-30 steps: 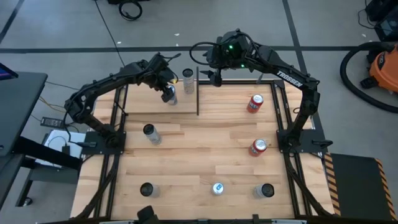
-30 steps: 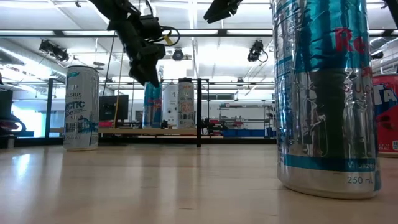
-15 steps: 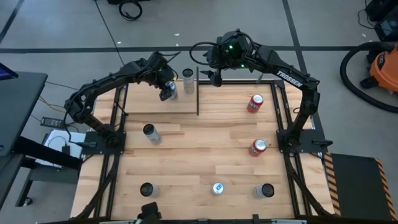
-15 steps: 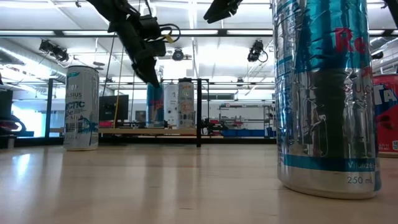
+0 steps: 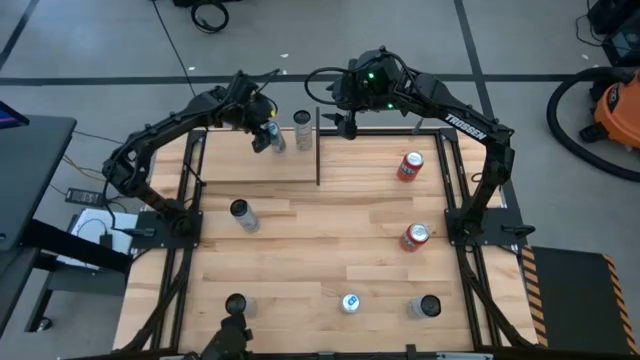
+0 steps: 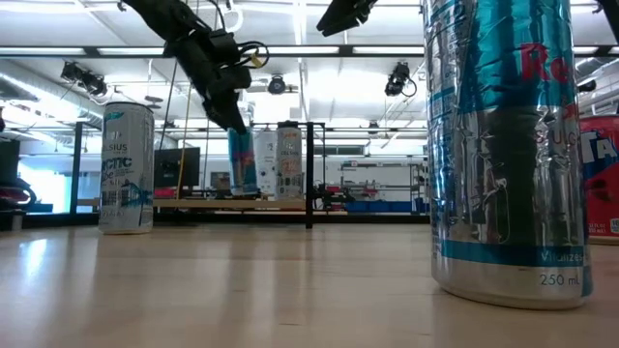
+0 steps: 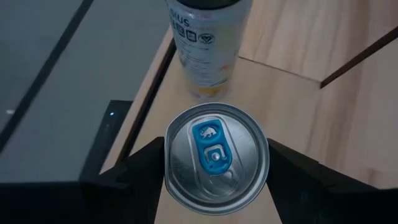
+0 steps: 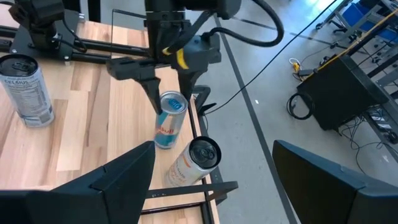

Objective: Place canned beverage on shelf
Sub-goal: Put the top blue soda can on the shelf

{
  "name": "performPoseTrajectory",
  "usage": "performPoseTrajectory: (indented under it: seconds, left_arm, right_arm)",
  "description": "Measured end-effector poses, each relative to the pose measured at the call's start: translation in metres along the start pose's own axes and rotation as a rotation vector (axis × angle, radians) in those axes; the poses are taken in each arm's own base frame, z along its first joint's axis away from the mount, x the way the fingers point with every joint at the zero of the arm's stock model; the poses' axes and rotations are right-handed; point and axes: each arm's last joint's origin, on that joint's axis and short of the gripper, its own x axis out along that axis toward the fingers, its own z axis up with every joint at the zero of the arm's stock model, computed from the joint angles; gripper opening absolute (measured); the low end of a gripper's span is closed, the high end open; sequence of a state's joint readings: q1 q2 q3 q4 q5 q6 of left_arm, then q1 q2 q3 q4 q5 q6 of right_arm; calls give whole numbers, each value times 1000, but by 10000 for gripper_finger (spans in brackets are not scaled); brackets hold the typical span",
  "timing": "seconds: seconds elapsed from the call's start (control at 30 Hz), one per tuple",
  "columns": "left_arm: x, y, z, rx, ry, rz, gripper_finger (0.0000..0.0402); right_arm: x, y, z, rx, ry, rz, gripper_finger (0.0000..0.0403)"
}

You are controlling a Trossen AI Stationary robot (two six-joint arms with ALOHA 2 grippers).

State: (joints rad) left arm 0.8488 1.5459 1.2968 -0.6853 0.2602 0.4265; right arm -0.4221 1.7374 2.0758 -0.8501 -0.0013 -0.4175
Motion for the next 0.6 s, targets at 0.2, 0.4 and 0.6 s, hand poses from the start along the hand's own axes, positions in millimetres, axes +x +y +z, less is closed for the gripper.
performPoseTrajectory:
  seconds: [0.2, 0.4, 0.6]
  left_arm:
    - [0, 0, 0, -17, -20, -45, 244]
    - [16, 3, -2, -24, 17, -52, 244]
    - [22, 6, -1, -9, 12, -46, 244]
  right_arm:
    - [0, 0, 0, -2, 0, 0, 334]
    - [0, 0, 0, -1, 0, 0, 334]
    - [0, 0, 0, -1, 2, 1, 334]
